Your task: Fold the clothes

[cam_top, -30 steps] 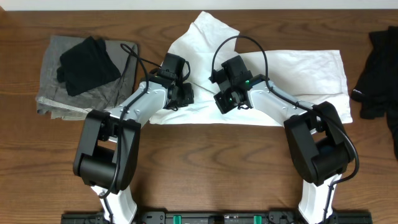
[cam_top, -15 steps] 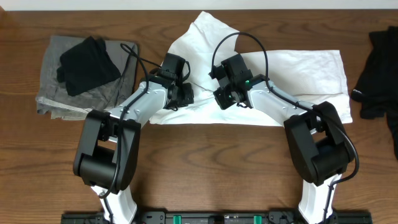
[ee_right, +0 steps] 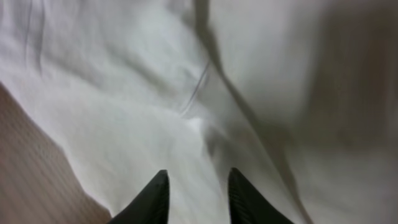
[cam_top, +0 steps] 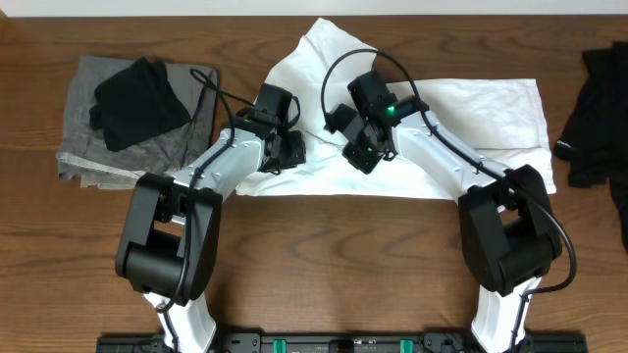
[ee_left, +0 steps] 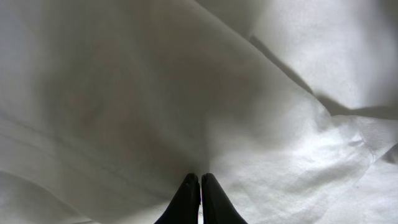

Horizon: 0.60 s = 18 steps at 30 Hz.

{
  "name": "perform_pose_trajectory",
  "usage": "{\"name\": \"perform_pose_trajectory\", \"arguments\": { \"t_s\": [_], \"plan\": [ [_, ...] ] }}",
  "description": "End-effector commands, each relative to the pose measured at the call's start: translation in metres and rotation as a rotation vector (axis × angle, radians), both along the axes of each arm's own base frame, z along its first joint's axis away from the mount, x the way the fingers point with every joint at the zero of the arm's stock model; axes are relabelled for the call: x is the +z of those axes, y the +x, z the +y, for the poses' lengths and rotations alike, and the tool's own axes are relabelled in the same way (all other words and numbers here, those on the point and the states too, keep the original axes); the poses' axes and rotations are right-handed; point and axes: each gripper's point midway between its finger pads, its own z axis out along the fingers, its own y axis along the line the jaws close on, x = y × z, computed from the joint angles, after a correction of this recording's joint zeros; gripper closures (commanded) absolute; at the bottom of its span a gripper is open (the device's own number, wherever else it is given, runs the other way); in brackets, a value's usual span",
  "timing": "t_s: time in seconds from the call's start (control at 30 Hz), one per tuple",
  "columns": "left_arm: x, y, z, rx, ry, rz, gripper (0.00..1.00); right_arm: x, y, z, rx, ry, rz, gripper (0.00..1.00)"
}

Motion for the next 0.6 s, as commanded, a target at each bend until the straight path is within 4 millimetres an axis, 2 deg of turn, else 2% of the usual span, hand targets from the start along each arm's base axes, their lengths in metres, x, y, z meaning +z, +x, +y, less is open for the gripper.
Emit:
{"name": "perform_pose_trajectory", "arguments": {
  "t_s": [0.0,0.33,0.57],
  "plan": [
    [-0.011,-0.005,0.004,-0.004,0.024,0.023,0.94,0.006,0.004,-0.005,0.105,-0.019,-0.041,0.75],
    [-0.011,-0.005,0.005,-0.003,0.024,0.022,0.93,-0.016,0.012,-0.002,0.112,-0.017,-0.054,0.66],
    [-0.012,-0.003,0.009,0.006,0.05,0.014,0.93,-0.026,0.009,-0.004,0.112,-0.027,-0.026,0.71]
  ]
}}
